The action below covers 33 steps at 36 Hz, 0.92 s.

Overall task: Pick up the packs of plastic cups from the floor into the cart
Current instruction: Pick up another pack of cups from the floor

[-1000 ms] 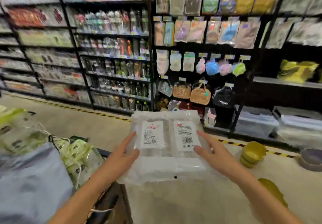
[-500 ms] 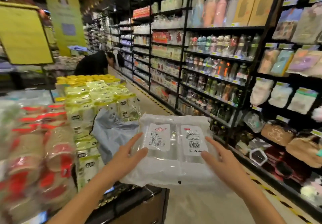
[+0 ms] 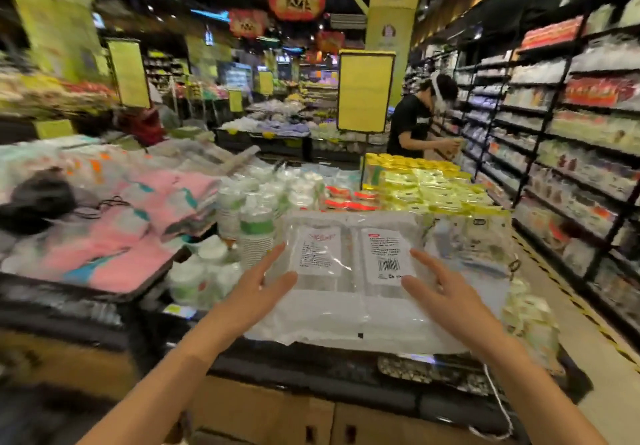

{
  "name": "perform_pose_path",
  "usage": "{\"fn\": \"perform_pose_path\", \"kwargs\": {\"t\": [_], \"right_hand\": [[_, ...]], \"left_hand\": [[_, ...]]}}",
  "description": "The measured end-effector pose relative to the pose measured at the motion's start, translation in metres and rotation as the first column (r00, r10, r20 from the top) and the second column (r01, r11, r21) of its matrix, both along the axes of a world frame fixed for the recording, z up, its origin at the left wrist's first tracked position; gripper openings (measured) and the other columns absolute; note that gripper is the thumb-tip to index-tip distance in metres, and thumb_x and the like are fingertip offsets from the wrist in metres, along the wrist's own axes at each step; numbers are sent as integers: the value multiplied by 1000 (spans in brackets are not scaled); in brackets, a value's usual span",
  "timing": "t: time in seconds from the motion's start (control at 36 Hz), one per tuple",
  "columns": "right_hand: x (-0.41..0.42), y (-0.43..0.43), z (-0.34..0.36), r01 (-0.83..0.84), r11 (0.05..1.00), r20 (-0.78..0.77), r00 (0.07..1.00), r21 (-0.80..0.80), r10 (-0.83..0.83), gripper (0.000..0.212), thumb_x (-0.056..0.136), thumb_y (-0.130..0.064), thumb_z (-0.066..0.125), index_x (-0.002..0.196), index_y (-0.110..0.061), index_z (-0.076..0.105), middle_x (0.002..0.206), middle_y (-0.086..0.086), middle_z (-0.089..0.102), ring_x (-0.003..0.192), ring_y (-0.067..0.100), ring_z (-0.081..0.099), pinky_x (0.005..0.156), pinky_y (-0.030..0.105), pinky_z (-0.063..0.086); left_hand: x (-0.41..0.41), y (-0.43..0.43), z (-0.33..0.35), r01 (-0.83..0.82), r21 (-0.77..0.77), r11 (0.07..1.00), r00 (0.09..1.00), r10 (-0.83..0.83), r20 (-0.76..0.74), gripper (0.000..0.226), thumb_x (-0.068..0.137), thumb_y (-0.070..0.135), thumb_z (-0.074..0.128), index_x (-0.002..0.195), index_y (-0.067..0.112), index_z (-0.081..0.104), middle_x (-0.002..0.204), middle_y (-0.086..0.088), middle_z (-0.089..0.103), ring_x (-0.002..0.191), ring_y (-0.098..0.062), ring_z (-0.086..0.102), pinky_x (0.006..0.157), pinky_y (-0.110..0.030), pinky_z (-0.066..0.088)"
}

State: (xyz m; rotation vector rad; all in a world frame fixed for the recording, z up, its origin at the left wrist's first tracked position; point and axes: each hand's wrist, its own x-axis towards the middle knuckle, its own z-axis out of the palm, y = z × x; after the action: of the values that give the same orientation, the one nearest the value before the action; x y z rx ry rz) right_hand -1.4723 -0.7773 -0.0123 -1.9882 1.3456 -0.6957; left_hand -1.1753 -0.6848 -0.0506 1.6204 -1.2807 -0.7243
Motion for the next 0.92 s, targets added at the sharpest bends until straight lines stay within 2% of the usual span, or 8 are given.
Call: {"fn": "perform_pose_path", "kwargs": {"t": [0.11,0.19,0.33,0.53,0.67,0.75,0.86,0.92], "right_hand": [[115,14,-3,-123,991,8,992,-45,123,61,94,-52,65,152,-37,49,154,-1,51,141,21,47,117,40,37],[203,34,-5,-256,964,-14,967,-73,256,58,99,-39,66,154,-30,48,140,-1,59,116,11,48,99,30,37],[349,77,-15,-476,877,-6,879,-66,477,59,101,-41,61,157,-33,43,155,-1,52,125,15,51,103,34,39],[521,133,-31,-675,738,-16,737,6,675,57,102,-40,61,155,-34,43,100,-21,56,100,17,56,78,14,42],[618,159,-46,-798,600,-7,601,53,799,60,101,-41,63,157,-32,42,147,-3,59,121,14,57,105,32,44],[670,165,-58,-844,534,-13,534,55,845,62,99,-47,62,157,-35,41,160,-9,44,147,15,42,123,37,34],[746,161,-72,-875,483,-36,482,27,875,60,98,-46,65,154,-37,44,157,-7,50,145,15,46,122,37,35],[783,158,-71,-894,449,-51,448,8,893,58,99,-41,65,154,-35,45,152,-11,52,141,14,49,116,30,35]], "left_hand": [[101,59,-2,-141,-18,990,989,140,-52,56,87,57,59,134,66,30,150,18,36,138,-11,38,105,-27,38],[165,110,1,-250,-44,967,966,246,-80,57,94,40,59,142,48,30,140,24,39,128,-3,42,82,-2,41],[272,212,-7,-428,24,904,900,428,-80,74,75,72,60,140,63,27,145,14,47,128,-16,51,103,-37,47],[370,313,-14,-673,66,737,734,676,-57,63,95,40,54,150,43,23,143,11,41,104,-3,54,62,-7,47],[416,363,-29,-778,84,623,619,782,-68,60,95,45,54,145,54,24,140,20,41,118,-8,53,74,-11,50],[446,381,-39,-808,102,580,577,814,-66,62,90,55,56,143,60,24,146,22,40,128,-10,49,102,-33,48],[495,385,-49,-867,104,488,485,873,-47,78,66,80,59,137,62,32,146,16,44,128,-11,50,108,-40,42],[516,378,-48,-894,73,443,437,896,-81,70,73,70,64,135,58,34,144,18,42,130,-10,47,111,-34,39]]}}
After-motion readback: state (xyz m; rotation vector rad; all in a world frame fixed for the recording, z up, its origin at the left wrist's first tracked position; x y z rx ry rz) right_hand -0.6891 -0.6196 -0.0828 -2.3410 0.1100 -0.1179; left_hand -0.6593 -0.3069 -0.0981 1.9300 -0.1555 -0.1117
